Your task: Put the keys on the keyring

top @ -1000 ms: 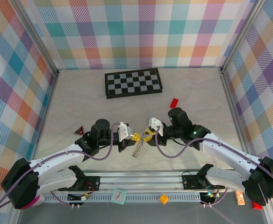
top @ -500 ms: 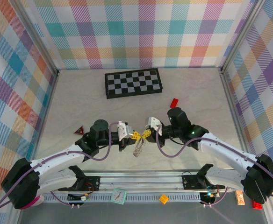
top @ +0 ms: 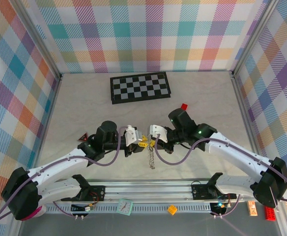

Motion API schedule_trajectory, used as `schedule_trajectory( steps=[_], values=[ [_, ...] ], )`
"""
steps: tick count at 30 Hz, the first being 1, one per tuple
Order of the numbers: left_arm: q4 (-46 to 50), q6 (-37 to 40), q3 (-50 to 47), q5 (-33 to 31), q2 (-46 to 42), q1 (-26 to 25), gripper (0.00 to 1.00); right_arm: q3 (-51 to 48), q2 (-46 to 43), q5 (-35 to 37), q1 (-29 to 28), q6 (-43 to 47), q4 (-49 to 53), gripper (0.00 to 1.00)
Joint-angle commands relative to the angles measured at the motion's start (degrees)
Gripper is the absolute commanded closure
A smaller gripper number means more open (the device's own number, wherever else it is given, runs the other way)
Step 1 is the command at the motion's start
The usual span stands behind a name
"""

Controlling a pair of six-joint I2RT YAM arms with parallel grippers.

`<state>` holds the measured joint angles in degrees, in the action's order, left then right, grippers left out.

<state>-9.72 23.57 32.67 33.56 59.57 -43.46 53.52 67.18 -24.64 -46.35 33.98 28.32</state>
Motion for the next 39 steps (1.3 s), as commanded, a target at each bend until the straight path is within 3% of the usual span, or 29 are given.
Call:
schedule_trajectory(
  steps=[1,9,11,13,15,21,23,30,39],
  values=[
    [3.12,2.09,1.95,0.82,0.89,-0.12,0.78,2.96,0.8,1.12,-1.39,3.9,4.12,1.0],
    [3.89,2.45,2.49,2.01,1.78,-0.13,0.82,2.92,0.5,-0.54,-3.05,2.11,0.26,1.0],
    [4.0,2.52,2.49,2.63,1.84,-0.13,0.87,2.53,0.25,-1.16,-3.09,1.2,-0.88,1.0],
    [3.77,2.7,2.1,3.29,1.67,-0.12,0.98,1.55,-0.56,-1.89,-2.95,-0.13,-2.61,1.0],
    [2.66,2.61,1.17,3.35,1.27,-0.11,1.0,-0.06,-1.69,-2.35,-2.51,-1.65,-5.14,1.0],
    [-8.21,-1.72,-3.98,3.09,0.5,-0.06,1.0,-8.01,-5.3,-5.94,1.68,-7.87,-14.31,0.67],
    [-12.15,-3.13,-5.59,2.74,0.87,-0.13,1.0,-11.09,-6.36,-6.76,3.09,-9.66,-17.89,0.63],
    [-16.89,-4.85,-7.61,2.91,1.34,-0.08,1.0,-17.6,-9.34,-8.02,6.1,-12.88,-26.33,0.61],
    [-16.73,-4.8,-7.45,2.87,1.37,-0.08,1.0,-18.1,-5.94,-12.73,6.24,-14.99,-29.68,0.64]
  ],
)
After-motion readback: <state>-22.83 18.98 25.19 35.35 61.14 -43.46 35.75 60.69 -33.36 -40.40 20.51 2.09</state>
